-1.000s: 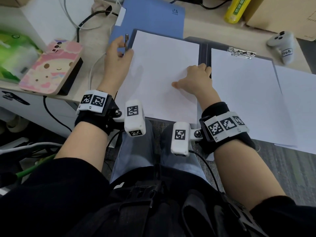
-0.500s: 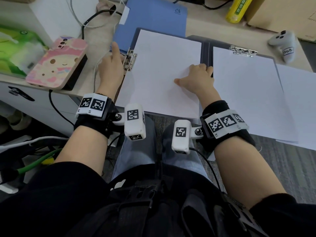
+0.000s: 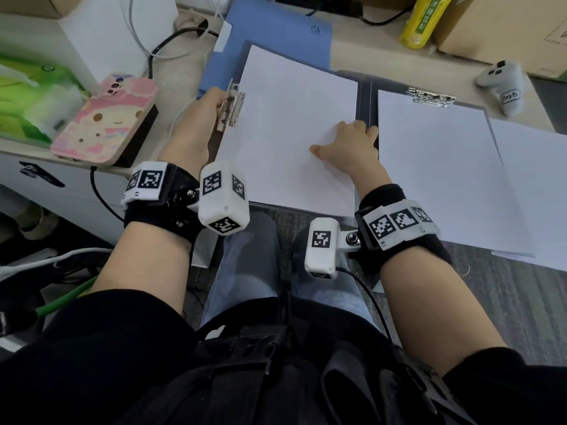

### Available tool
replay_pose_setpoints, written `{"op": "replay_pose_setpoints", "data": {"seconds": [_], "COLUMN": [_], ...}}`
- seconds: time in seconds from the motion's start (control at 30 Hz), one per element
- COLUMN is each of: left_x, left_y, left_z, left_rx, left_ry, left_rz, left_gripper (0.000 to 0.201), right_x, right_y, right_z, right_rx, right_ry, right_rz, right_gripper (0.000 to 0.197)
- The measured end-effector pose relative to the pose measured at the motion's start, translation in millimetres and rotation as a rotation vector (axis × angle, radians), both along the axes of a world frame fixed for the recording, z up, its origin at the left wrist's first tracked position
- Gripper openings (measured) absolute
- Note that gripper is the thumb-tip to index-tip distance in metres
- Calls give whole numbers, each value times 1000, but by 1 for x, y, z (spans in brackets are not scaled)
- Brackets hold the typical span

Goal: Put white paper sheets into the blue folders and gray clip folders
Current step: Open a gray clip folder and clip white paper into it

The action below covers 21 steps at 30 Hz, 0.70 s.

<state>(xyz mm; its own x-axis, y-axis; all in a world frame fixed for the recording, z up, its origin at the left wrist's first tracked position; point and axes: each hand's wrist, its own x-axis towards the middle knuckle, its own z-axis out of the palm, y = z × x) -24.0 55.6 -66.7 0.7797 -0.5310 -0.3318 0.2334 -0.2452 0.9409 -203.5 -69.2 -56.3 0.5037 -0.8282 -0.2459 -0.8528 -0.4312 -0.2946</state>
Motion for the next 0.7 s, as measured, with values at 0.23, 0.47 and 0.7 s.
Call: {"op": "replay_pose_setpoints", "data": {"seconds": [0.23,0.47,0.7], "left_x": [-7,-13,-17], "left_y": [16,21,17], "left_z": [-2,-8,-15], "left_rx": [-85,-89,-70], "left_ry": [55,-63,-210], "left_rz": [-96,-146,-31], "left_gripper": [20,30,35], "right_x": [2,2,2], "right_y": [1,1,2], "right_z": [-3,-6,-7], "right_rx": [-10,-22,-17], "right_ry": [21,54,61], "right_rz": [6,4,1], "right_gripper": [72,79,79]}}
